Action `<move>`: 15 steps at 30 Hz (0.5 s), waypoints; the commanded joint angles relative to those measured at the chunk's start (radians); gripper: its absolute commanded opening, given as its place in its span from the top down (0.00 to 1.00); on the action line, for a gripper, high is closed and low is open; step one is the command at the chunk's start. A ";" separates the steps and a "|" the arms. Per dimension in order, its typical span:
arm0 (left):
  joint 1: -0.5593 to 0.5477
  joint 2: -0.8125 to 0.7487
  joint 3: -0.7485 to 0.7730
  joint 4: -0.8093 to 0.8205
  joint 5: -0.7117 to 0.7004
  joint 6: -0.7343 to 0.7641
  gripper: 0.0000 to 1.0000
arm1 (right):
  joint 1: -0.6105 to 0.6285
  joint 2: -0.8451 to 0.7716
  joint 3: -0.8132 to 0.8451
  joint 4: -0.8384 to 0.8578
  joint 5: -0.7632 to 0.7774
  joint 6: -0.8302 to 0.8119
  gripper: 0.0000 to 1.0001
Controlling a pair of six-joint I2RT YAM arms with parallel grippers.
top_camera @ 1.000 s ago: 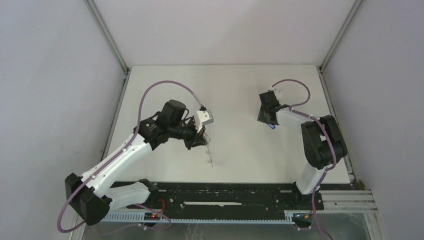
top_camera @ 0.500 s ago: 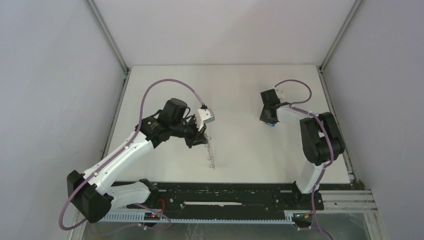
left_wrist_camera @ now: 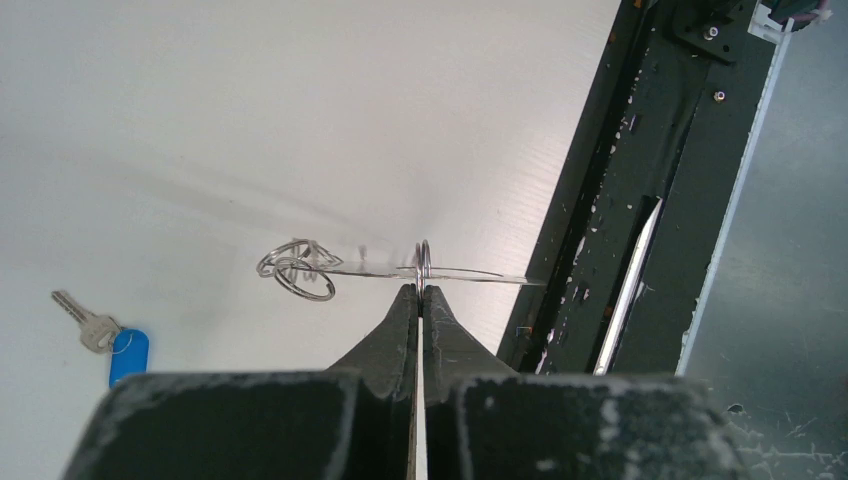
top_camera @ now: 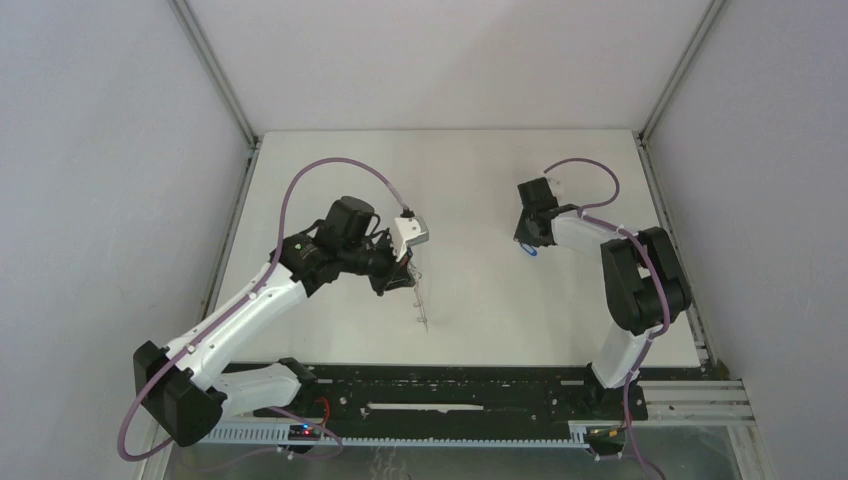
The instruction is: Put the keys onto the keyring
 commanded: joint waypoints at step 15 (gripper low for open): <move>0.008 -0.065 0.001 0.032 0.000 0.002 1.00 | 0.325 -0.310 -0.288 0.214 -0.316 -0.126 1.00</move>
